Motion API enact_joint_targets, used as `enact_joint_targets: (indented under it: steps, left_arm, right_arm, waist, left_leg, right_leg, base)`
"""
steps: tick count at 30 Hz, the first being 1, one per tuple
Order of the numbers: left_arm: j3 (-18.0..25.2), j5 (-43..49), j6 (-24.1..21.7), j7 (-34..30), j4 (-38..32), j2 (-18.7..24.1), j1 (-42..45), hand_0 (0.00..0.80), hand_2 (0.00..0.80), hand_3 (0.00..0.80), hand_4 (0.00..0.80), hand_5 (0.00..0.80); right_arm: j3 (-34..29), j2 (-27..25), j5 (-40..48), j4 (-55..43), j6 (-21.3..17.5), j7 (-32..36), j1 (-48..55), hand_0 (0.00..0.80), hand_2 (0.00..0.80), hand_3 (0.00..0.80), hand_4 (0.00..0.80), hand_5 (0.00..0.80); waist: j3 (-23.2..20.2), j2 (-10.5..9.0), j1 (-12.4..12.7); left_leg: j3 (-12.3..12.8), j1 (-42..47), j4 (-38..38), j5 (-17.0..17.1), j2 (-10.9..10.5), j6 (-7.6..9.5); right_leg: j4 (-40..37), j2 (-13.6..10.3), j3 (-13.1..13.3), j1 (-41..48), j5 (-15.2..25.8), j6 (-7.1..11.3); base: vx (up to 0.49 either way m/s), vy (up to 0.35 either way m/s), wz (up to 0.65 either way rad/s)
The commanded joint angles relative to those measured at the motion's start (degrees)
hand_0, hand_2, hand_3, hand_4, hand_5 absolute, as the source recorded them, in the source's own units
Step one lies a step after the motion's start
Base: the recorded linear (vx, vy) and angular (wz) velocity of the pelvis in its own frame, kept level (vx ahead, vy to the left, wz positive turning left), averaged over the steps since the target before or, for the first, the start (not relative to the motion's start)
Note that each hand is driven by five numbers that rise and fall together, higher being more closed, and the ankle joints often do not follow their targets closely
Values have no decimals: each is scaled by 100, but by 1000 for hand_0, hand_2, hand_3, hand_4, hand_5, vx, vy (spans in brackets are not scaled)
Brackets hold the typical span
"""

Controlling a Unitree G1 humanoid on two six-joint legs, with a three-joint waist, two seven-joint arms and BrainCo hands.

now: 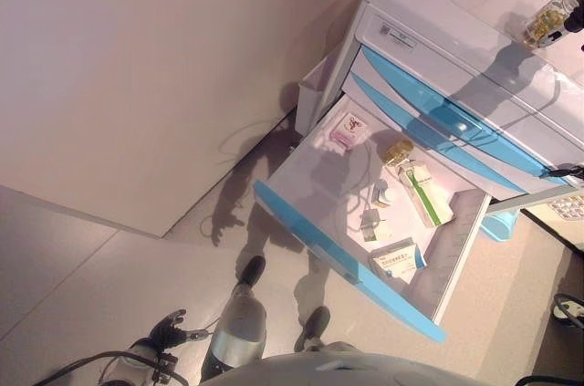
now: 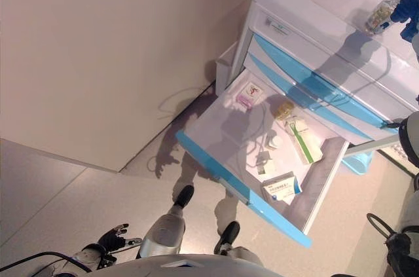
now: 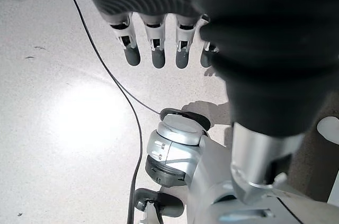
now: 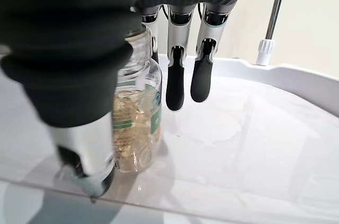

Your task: Open the drawer and pick up the medicine

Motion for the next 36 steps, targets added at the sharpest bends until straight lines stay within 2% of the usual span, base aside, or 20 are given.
enact_joint_targets:
  steps: [1,11,23,30,36]
  left_arm:
    - [-67,-145,-98,-9,26,189,109,0,0,0,0,0]
    - [-47,-93,-60,-48,11,177,157,0,0,0,0,0]
    - [-89,-3,-12,-82,34,159,183,0,0,0,0,0]
    - [-103,89,32,-81,96,121,189,0,0,0,0,0]
    - [-92,246,149,-114,158,117,165,0,0,0,0,0]
  right_arm:
    - [673,-362,-87,13,-107,-187,-618,0,0,0,0,0]
    - [634,-437,-189,13,-327,-568,-659,0,0,0,0,0]
    - [474,-496,260,-111,-741,-945,-588,0,0,0,0,0]
    - [124,-489,921,-294,-1175,-1158,-355,0,0,0,0,0]
    - [-191,-502,1288,-522,-1504,-1071,-79,0,0,0,0,0]
  waist:
    - [43,-30,36]
    - [-47,-18,26]
    - [-190,-8,-27]
    - [-308,-1,-105]
    - [-433,4,-232]
  left_leg:
    - [379,272,1,-661,-228,233]
    - [416,338,1,-700,-241,239]
    - [496,474,1,-768,-255,257]
    - [601,581,1,-827,-247,262]
    - [728,679,1,-892,-235,276]
  right_leg:
    - [266,171,101,-55,-107,-96]
    - [259,149,98,-9,-105,-65]
    - [234,101,109,95,-83,1]
    - [201,78,154,162,-57,44]
    - [174,66,252,201,-25,85]
  base:
    - [0,0,0]
    - [0,0,0]
    - [-1,4,-2]
    - [-15,4,-6]
    - [-34,-8,-10]
